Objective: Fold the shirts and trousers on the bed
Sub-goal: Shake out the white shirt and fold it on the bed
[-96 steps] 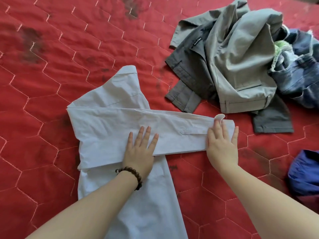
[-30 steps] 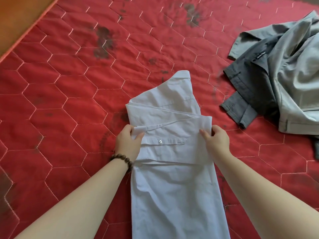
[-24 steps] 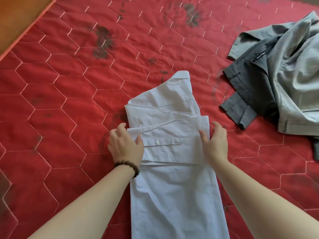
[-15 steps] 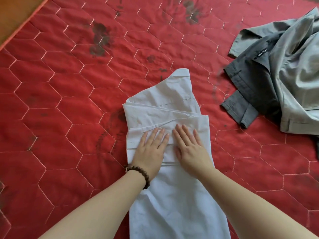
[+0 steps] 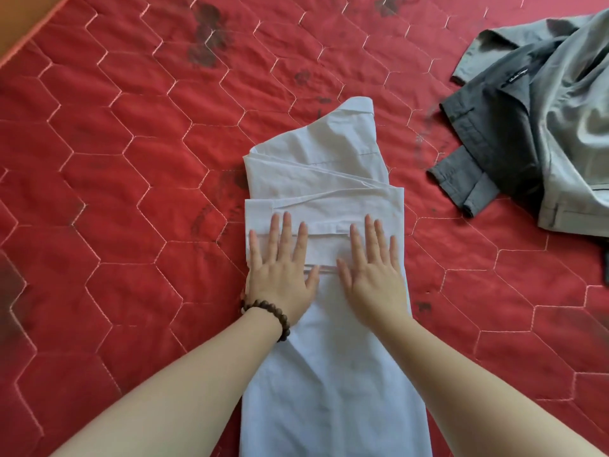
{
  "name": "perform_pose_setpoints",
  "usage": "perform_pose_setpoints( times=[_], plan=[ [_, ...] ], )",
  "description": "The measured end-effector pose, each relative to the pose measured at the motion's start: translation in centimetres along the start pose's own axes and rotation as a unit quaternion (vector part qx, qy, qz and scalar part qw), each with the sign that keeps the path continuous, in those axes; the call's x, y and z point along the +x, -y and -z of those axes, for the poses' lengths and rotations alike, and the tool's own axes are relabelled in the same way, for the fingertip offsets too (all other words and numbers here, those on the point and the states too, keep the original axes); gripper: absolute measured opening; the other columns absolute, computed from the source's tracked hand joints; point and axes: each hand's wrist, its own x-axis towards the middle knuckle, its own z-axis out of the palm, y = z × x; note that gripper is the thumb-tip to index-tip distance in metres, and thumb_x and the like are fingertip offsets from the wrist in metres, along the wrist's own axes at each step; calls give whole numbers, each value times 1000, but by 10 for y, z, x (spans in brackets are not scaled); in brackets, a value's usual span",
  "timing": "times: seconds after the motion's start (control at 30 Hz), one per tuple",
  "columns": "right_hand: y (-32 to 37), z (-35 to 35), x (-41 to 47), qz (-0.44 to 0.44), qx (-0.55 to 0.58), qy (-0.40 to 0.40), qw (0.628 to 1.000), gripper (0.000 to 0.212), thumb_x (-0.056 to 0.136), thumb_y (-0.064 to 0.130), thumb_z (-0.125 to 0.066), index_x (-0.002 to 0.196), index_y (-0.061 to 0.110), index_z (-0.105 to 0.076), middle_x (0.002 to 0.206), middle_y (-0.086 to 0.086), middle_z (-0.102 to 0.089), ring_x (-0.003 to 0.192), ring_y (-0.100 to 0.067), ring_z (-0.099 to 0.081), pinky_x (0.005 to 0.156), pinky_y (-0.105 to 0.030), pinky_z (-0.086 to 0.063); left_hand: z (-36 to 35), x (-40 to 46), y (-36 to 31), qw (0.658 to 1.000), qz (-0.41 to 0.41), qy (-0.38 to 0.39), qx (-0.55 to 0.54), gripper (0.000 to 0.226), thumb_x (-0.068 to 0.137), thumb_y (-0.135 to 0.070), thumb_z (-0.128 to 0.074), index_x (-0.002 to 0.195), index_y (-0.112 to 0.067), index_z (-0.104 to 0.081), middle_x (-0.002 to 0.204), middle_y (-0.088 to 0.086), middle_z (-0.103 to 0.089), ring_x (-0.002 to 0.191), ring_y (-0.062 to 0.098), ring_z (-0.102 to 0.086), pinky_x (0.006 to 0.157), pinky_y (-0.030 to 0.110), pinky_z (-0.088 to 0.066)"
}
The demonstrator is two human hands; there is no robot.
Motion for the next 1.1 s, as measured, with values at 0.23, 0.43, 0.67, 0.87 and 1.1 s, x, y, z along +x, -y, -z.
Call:
perform_pose_setpoints(
  times=[0.23,0.43,0.67,0.87,1.1],
  plan=[
    [-3,-39,-109,83,-17,27,996,59,98,44,-30,151,20,-24,159,-3,-14,148,-20,-8,118,-49,-7,-34,-110,-11,999,-8,40,-19,72,93,-51,-25,150,-8,-22,158,14,-16,147,26,-11,116,48,-17],
    [-26,-32,-141,-48,-54,16,997,63,97,46,-25,150,12,-26,158,-10,-17,147,-25,-13,116,-53,-6,-27,-153,5,998,60,13,-4,70,94,-51,-26,148,-7,-25,157,11,-21,147,26,-13,117,52,-13],
    [23,-58,-239,50,-19,25,998,58,96,36,-31,149,13,-27,158,-7,-20,147,-20,-10,116,-52,-8,-46,-237,-49,995,-86,45,-25,60,95,-41,-21,151,-18,-25,159,5,-16,148,25,-9,116,49,-17],
    [-14,-53,-311,-11,-43,54,998,62,96,50,-24,151,23,-18,158,-4,-16,146,-19,-8,115,-50,-3,-49,-300,-8,997,-67,41,16,62,94,-46,-19,151,-21,-20,158,5,-19,146,23,-17,116,46,-17],
    [-71,-22,-351,47,12,127,991,53,97,37,-17,149,36,-7,159,8,-4,148,-12,1,119,-38,4,-35,-320,40,986,-147,72,-2,68,78,-1,-24,144,-13,-34,149,6,-40,138,13,-27,115,28,-3]
  ],
)
